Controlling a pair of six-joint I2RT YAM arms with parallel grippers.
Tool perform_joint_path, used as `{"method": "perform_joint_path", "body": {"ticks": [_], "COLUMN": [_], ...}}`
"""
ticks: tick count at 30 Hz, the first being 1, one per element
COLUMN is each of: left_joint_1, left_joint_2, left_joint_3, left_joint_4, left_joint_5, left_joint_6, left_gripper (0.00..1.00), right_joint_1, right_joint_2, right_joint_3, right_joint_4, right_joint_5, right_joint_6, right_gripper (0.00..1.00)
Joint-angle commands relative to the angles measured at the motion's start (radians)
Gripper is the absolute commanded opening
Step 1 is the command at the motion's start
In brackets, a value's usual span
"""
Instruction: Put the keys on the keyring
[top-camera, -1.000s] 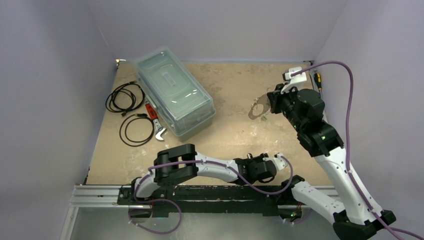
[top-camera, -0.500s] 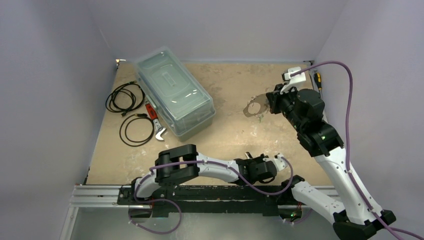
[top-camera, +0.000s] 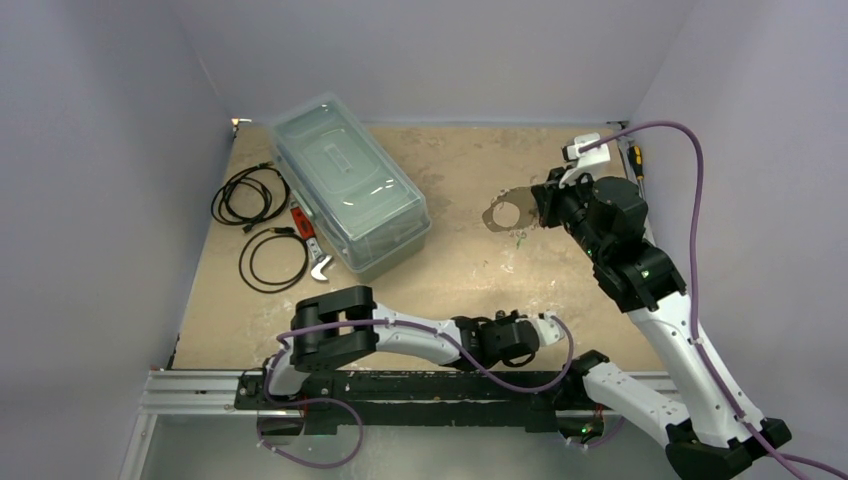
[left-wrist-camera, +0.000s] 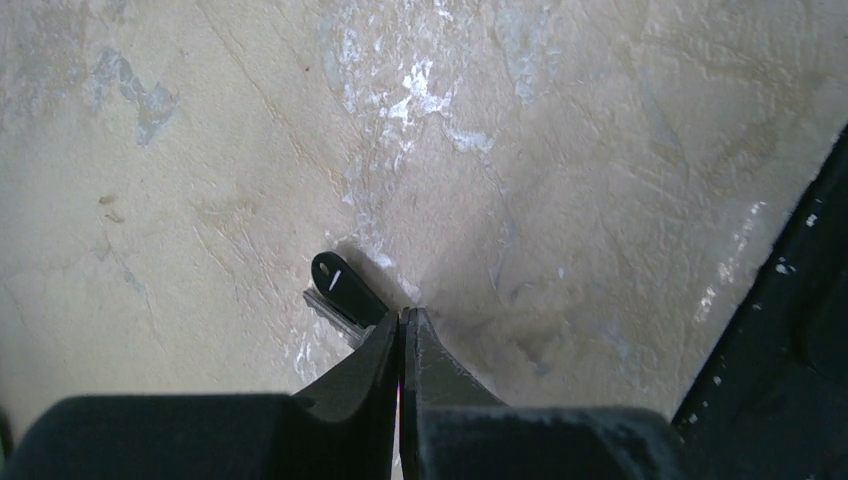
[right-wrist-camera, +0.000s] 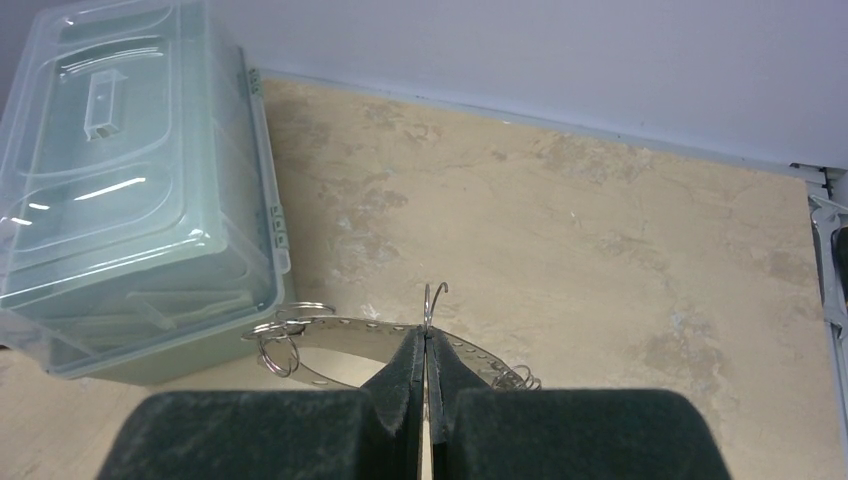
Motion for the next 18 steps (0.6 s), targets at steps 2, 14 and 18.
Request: {"method": "perform_joint_path", "body": {"ticks": [2, 14, 18], "left_joint_1": [-0.005, -0.005, -0.005], "left_joint_2": [-0.113, -0.317, -0.399], "left_joint_3": [-0.048, -0.197, -0.255], "left_joint_4": [0.052, 0.157, 0.177], "left_joint_5": [0.091, 0.183, 0.205], "left_joint_6": [-0.009, -0.05, -0.061], "left_gripper": [0.0, 0.0, 0.0], "right_joint_1": [-0.005, -0.004, -0.005], "right_joint_2": [0.0, 0.011, 0.016], "right_joint_3": [0.051, 0.058, 0.053], "right_joint_4": [0.047, 0.051, 0.057], "right_joint_5": [-0.02, -0.049, -0.075], "right_joint_6": [0.0, -0.003, -0.004], "right_gripper": [0.0, 0.0, 0.0]}}
